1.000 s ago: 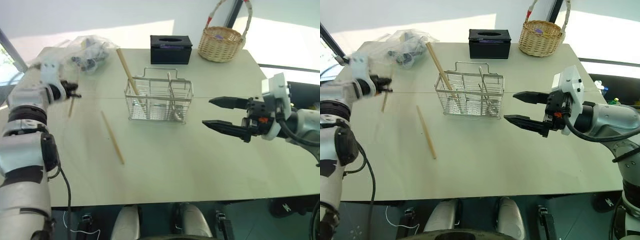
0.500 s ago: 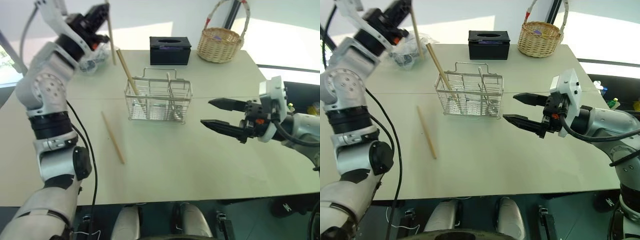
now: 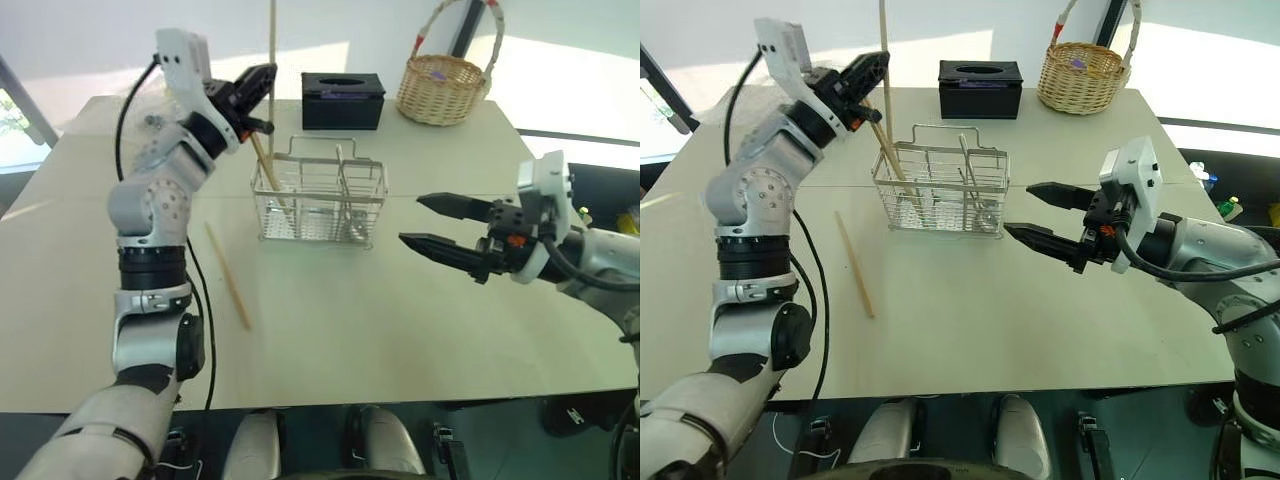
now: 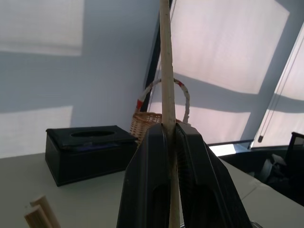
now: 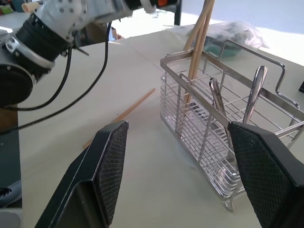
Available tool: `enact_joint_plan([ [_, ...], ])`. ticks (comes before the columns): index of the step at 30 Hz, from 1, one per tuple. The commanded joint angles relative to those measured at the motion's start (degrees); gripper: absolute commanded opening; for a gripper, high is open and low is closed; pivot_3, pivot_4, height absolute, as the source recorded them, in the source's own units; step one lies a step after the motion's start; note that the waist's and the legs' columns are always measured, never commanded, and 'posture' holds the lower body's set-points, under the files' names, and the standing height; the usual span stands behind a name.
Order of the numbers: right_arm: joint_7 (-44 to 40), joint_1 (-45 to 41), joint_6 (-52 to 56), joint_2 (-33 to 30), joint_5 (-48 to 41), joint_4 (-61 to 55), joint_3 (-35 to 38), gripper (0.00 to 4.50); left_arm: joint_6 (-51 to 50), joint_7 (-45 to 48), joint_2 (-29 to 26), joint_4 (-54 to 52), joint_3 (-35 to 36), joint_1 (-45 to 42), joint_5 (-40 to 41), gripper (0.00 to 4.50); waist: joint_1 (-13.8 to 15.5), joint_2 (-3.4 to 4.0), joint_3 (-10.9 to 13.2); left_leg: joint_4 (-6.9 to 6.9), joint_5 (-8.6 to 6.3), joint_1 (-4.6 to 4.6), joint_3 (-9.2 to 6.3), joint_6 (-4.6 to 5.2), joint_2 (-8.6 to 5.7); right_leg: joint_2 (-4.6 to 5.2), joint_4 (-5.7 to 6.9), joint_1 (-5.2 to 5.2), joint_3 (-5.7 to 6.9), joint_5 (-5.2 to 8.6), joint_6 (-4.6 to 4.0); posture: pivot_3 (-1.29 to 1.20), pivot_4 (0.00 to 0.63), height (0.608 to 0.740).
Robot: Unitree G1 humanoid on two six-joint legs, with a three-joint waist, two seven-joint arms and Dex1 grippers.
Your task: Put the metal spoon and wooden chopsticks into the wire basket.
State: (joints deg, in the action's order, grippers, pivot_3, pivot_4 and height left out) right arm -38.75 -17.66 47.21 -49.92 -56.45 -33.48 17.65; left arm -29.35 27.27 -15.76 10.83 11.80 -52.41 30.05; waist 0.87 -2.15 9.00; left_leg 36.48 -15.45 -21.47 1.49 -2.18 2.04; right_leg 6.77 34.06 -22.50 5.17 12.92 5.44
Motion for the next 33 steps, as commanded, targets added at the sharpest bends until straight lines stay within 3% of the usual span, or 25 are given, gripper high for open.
enact_joint_plan([
  [1,1.6,-0.1,-0.4,0.0,-1.8,-1.8,2.7,3.48,3.7,0.2,1.6,1.9,-1.1,1.1,-1.7,0.03,0.0,-0.01,0.0,0.01,0.00,-0.01,0.00,0.00,0.00,0.00,0.00,0.00,0.00,0.00,0.00,0.00,0.150,0.712],
  [5,3.2,-0.4,0.0,-0.1,-3.1,-1.4,3.4,3.48,6.2,0.3,2.8,4.0,-1.4,2.2,-3.0,0.03,0.0,-0.01,0.0,0.03,-0.01,-0.04,-0.01,0.02,0.00,0.00,-0.01,-0.01,0.00,0.00,0.00,0.00,0.150,0.712],
  [6,3.4,-0.5,0.0,-0.2,-3.1,-1.2,3.4,3.48,6.3,0.4,3.1,4.0,-1.2,2.3,-2.8,0.83,0.0,-0.01,0.0,0.03,-0.01,-0.05,-0.01,0.03,0.00,0.00,-0.01,-0.02,0.00,0.00,0.00,0.00,0.150,0.712],
  [8,3.8,-0.7,0.0,-0.3,-3.5,-1.0,3.4,3.48,5.9,0.6,3.4,3.0,-0.7,2.4,-1.9,1.65,0.0,-0.01,0.0,0.03,-0.03,-0.05,-0.01,0.05,0.00,0.00,-0.02,-0.02,0.00,0.00,0.00,0.00,0.150,0.712],
  [13,4.0,-1.2,-0.3,-0.4,-3.8,-0.3,2.8,3.48,3.3,0.5,2.6,-1.5,0.5,3.0,0.9,4.18,0.0,-0.01,0.0,0.03,-0.04,-0.05,-0.01,0.07,0.00,0.00,-0.03,-0.02,0.00,0.00,0.00,0.00,0.150,0.712],
  [17,3.7,-2.3,-0.7,-0.1,-2.7,1.2,1.6,3.48,-2.3,-1.4,-0.7,-8.2,1.8,3.6,2.9,4.18,-0.2,0.00,0.0,0.02,-0.04,-0.03,-0.02,0.07,0.01,0.00,-0.02,-0.02,0.00,0.00,0.00,0.00,0.150,0.712],
  [22,3.3,-3.8,-1.2,0.6,-1.8,2.3,0.1,3.48,-17.7,-5.3,-10.0,-16.0,6.7,0.2,10.5,4.18,-0.2,0.05,0.1,0.01,-0.04,-0.04,-0.04,0.07,0.02,-0.01,0.01,-0.06,0.00,0.01,0.00,0.00,0.150,0.712],
  [26,2.9,-4.1,-1.8,1.7,-1.0,2.5,-1.1,3.48,-36.0,-15.5,-15.7,-13.5,12.7,-6.6,15.2,4.18,0.0,0.04,0.1,0.01,-0.04,-0.04,-0.10,0.07,0.01,-0.02,-0.01,-0.02,0.01,0.02,0.02,0.00,0.150,0.712],
  [29,2.6,-4.3,-2.1,2.4,-0.1,2.5,-2.0,3.48,-44.8,-24.9,-14.5,-11.0,18.4,-11.5,15.4,4.18,0.1,0.03,0.1,0.02,-0.04,-0.03,-0.17,0.07,-0.07,0.02,-0.02,0.06,0.01,0.03,0.05,0.00,0.150,0.712],
  [30,2.5,-4.3,-2.1,2.6,0.0,2.6,-2.2,3.48,-46.9,-28.1,-13.6,-10.5,20.2,-12.7,14.8,4.18,0.1,0.03,0.1,0.03,-0.04,-0.03,-0.20,0.07,-0.08,0.02,-0.04,0.08,0.01,0.03,0.06,0.00,0.150,0.712],
  [33,1.9,-5.3,-2.5,3.2,0.7,3.4,-3.3,3.48,-60.6,-49.3,-6.5,-7.6,28.3,-15.1,-3.8,4.18,0.0,0.02,0.1,0.04,-0.04,0.00,-0.23,0.07,-0.10,0.02,-0.02,0.12,0.01,0.04,0.07,0.00,0.150,0.712],
])
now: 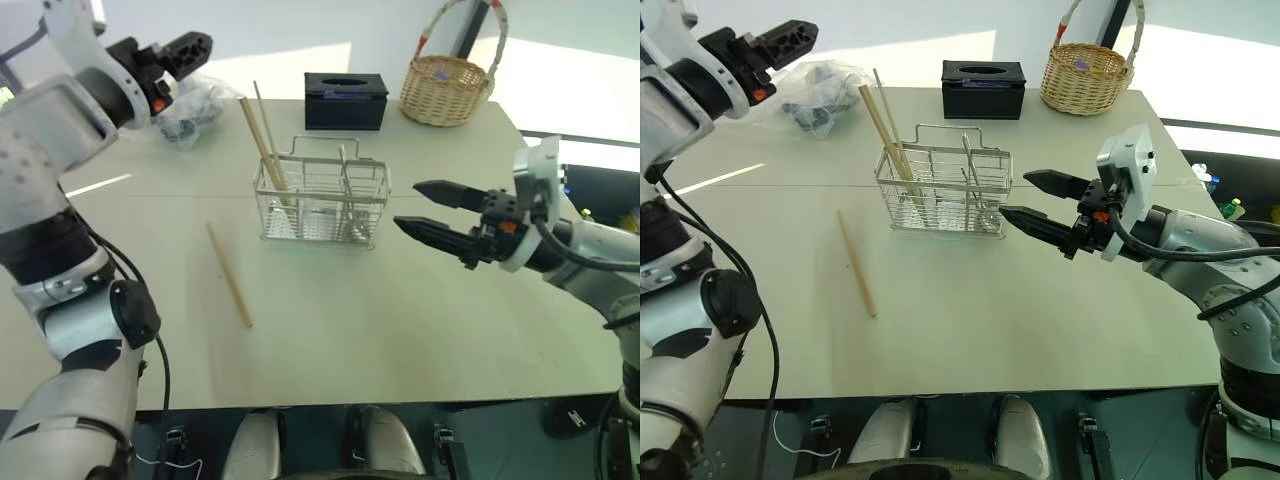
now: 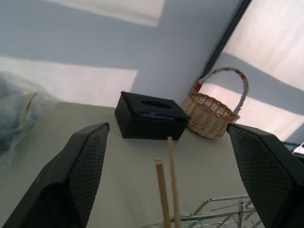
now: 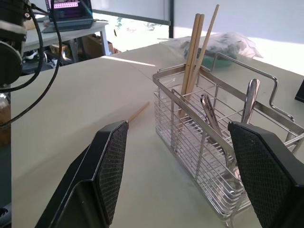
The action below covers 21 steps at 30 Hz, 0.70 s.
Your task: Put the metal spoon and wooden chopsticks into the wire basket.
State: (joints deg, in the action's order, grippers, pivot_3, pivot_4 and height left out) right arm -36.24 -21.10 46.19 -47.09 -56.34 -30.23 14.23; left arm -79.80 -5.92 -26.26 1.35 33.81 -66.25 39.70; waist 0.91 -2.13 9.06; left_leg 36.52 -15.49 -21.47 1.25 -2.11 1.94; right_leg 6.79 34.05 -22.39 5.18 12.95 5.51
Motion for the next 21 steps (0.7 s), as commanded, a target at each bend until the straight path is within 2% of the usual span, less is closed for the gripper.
enact_joint_plan([
  [1,-0.8,-2.2,-1.6,0.5,0.8,0.5,-0.2,3.48,-12.1,-20.6,6.4,2.0,8.3,-0.7,-16.8,4.18,-0.1,0.02,0.0,-0.01,0.00,0.04,0.01,0.00,-0.01,0.00,0.00,0.03,0.00,0.00,0.01,0.00,0.150,0.712],
  [8,-1.0,-3.6,-1.4,1.4,1.6,0.7,-1.2,3.48,-12.7,-25.2,13.3,3.9,9.4,3.2,-22.4,4.18,-0.1,-0.26,0.1,-0.25,0.13,-0.08,0.02,-0.23,0.00,-0.03,0.12,-0.27,0.00,-0.02,-0.02,0.00,0.150,0.712],
  [21,-4.1,3.3,0.0,-2.5,-1.7,-4.7,1.9,3.48,-12.7,-17.0,14.5,19.1,3.9,4.1,-26.2,4.18,-0.1,-0.26,0.1,-0.27,0.11,-0.01,0.06,-0.24,-0.02,0.01,0.02,-0.19,0.01,-0.01,-0.01,0.00,0.150,0.712],
])
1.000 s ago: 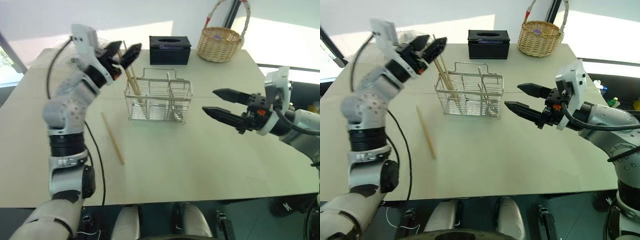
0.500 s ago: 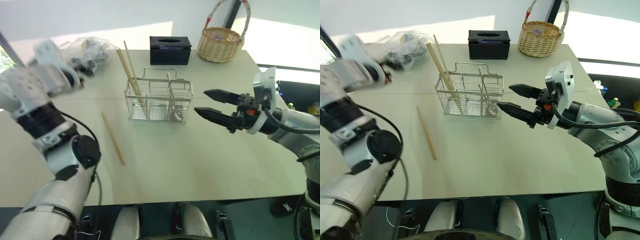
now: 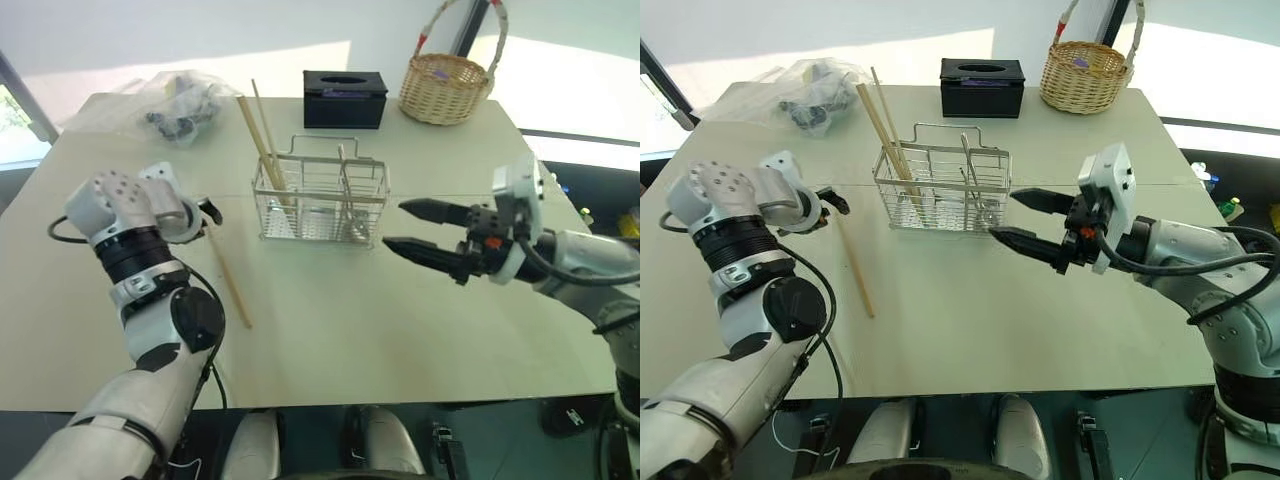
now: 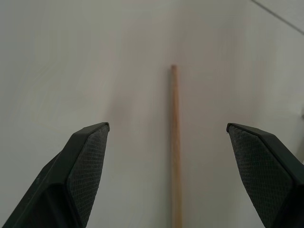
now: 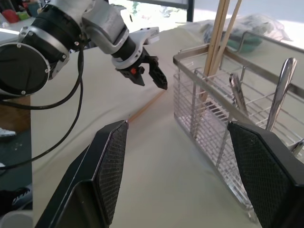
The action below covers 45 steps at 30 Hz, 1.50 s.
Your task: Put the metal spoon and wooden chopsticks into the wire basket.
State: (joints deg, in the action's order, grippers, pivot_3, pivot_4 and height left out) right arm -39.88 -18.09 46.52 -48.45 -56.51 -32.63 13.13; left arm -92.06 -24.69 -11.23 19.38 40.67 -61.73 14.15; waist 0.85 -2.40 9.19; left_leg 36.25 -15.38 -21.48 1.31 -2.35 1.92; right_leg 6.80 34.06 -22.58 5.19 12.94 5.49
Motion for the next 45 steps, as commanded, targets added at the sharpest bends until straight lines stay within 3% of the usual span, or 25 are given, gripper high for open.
enact_joint_plan([
  [1,-0.5,0.8,-0.2,-1.4,-1.7,-2.6,3.3,3.48,-0.4,2.1,-0.7,2.1,-3.4,-0.5,-1.2,4.18,-0.1,0.00,0.0,0.00,0.00,0.00,0.00,0.00,0.00,0.00,0.00,-0.01,0.00,0.00,0.00,0.00,0.150,0.712],
  [11,-4.1,6.6,-1.2,-3.7,-1.2,-5.5,4.9,3.48,0.9,4.6,-1.6,7.2,-2.9,-1.4,-5.4,4.18,-0.1,0.12,-0.1,-0.01,-0.01,0.07,0.02,-0.01,0.01,0.01,-0.02,0.03,0.00,0.01,0.00,0.00,0.150,0.712],
  [14,-3.6,6.0,-1.3,-3.5,-1.2,-5.2,4.5,3.48,2.9,4.8,-2.1,9.7,-2.2,-1.7,-6.2,3.37,0.0,0.23,-0.1,-0.01,-0.01,0.09,0.01,-0.01,0.01,0.01,-0.02,0.03,0.00,0.01,0.00,0.00,0.150,0.712],
  [20,-3.7,6.8,-1.9,-3.2,-1.3,-5.9,4.3,3.48,4.4,4.2,-2.9,11.8,-0.1,-2.6,-7.6,0.36,0.4,0.29,-0.2,0.00,-0.01,0.08,-0.01,-0.01,0.01,0.02,-0.02,0.05,0.00,0.01,0.00,0.00,0.150,0.712],
  [21,-3.8,7.1,-2.1,-3.2,-1.2,-6.0,4.3,3.48,4.4,4.3,-3.0,11.9,0.0,-2.7,-7.7,0.06,0.6,0.29,-0.2,0.01,-0.01,0.08,0.00,-0.01,0.00,0.02,-0.02,0.06,0.00,0.01,0.00,0.00,0.150,0.712],
  [29,-5.0,5.2,-3.3,-3.0,0.5,-4.2,2.6,3.48,5.5,3.2,-4.5,10.7,4.0,-3.2,-8.7,0.06,1.2,0.29,-0.2,-0.01,-0.01,0.08,0.02,-0.01,0.01,0.02,-0.02,0.00,0.00,0.01,0.00,0.00,0.150,0.712],
  [34,-6.2,3.6,-4.0,-3.2,1.5,-2.8,1.9,3.48,10.6,4.5,-8.8,9.4,4.1,-3.1,-8.2,0.06,1.0,0.22,-0.1,-0.03,-0.01,0.03,0.04,-0.01,0.02,0.01,-0.02,-0.07,0.00,0.01,0.00,0.00,0.150,0.712],
  [40,-5.9,0.2,-5.1,-2.5,3.6,0.0,1.2,3.48,25.7,13.5,-17.1,7.8,-3.3,-1.2,-6.8,0.06,1.4,0.18,-0.1,-0.06,-0.01,-0.03,0.08,-0.03,0.02,0.01,-0.02,-0.13,0.00,-0.01,-0.02,0.00,0.150,0.712],
  [45,-4.5,-1.7,-5.8,-1.1,5.2,1.8,1.2,3.48,41.4,19.5,-21.5,6.9,-4.3,0.0,-4.9,0.06,1.5,0.17,-0.1,-0.05,-0.01,-0.03,0.10,-0.03,0.01,0.04,-0.07,-0.08,0.00,-0.01,-0.03,0.00,0.150,0.712],
])
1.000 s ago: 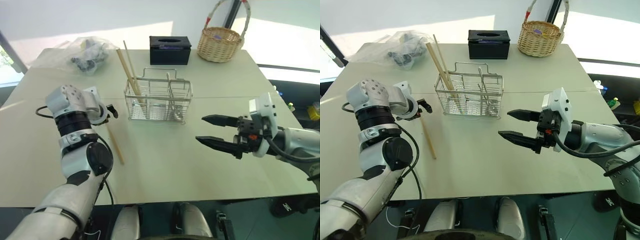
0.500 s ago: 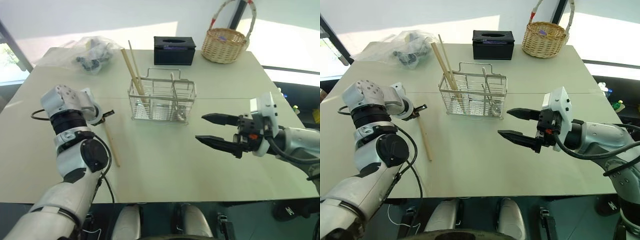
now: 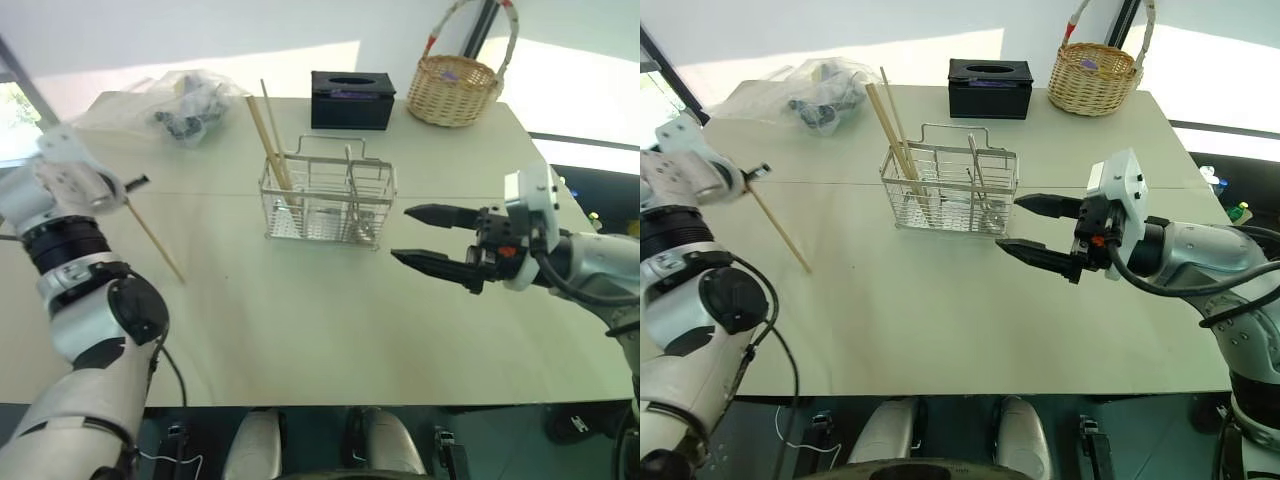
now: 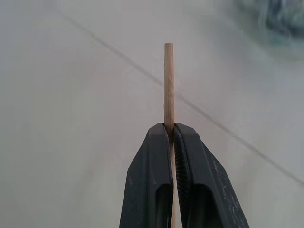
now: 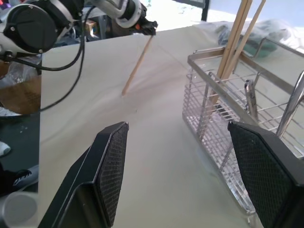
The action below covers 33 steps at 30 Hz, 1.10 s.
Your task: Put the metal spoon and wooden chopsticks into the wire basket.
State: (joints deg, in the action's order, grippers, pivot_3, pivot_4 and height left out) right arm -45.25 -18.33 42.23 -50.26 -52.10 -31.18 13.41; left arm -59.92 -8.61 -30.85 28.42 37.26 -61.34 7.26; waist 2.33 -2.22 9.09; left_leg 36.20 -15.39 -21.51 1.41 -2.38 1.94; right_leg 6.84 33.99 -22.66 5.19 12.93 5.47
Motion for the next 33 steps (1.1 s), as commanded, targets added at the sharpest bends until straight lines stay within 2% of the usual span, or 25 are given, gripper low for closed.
enact_joint_plan([
  [1,1.2,-1.7,-1.6,1.0,0.9,0.6,0.9,3.48,12.7,4.5,-2.4,-2.3,-1.0,-0.6,2.4,0.06,0.0,-0.03,0.0,0.01,0.00,-0.01,0.00,0.00,0.01,0.00,0.00,-0.01,0.00,0.00,0.00,0.00,0.150,0.712],
  [6,3.8,-6.0,-2.0,2.1,3.3,4.4,1.2,3.48,29.3,16.4,-1.3,-6.9,-2.5,-6.8,10.5,0.06,0.1,-0.09,0.0,0.09,0.01,-0.08,0.00,0.01,0.01,0.00,0.00,-0.01,0.01,-0.01,-0.01,0.00,0.150,0.712],
  [10,4.3,-7.7,-2.2,1.7,5.4,6.2,1.3,3.48,30.2,23.0,2.4,-12.5,-5.1,-9.9,17.6,0.06,0.0,-0.07,0.0,0.10,0.00,-0.09,0.00,0.03,0.00,0.00,-0.10,0.06,0.02,-0.01,-0.01,0.00,0.150,0.712],
  [15,5.4,-8.7,-2.0,2.0,6.4,6.9,1.7,3.48,27.1,28.4,7.0,-20.2,-11.1,-8.8,24.0,0.06,-0.2,0.06,0.0,0.04,-0.01,0.03,0.04,0.08,0.01,-0.02,0.01,0.09,0.01,-0.01,0.01,0.00,0.150,0.712],
  [20,7.3,-8.8,-1.8,2.4,6.1,6.3,3.0,3.48,27.2,30.0,11.1,-22.7,-18.2,-4.3,23.4,0.06,-0.3,0.11,0.0,0.07,-0.01,0.07,0.05,0.09,0.02,-0.03,0.03,0.11,-0.01,0.00,0.01,0.00,0.150,0.712],
  [33,9.2,-7.4,-1.6,2.7,5.2,4.3,4.1,3.48,30.9,32.2,14.6,-23.2,-28.4,4.5,18.6,0.06,-0.1,0.12,0.0,0.08,-0.03,0.00,0.01,0.14,0.01,-0.05,-0.02,0.09,-0.01,0.00,0.00,0.00,0.150,0.712],
])
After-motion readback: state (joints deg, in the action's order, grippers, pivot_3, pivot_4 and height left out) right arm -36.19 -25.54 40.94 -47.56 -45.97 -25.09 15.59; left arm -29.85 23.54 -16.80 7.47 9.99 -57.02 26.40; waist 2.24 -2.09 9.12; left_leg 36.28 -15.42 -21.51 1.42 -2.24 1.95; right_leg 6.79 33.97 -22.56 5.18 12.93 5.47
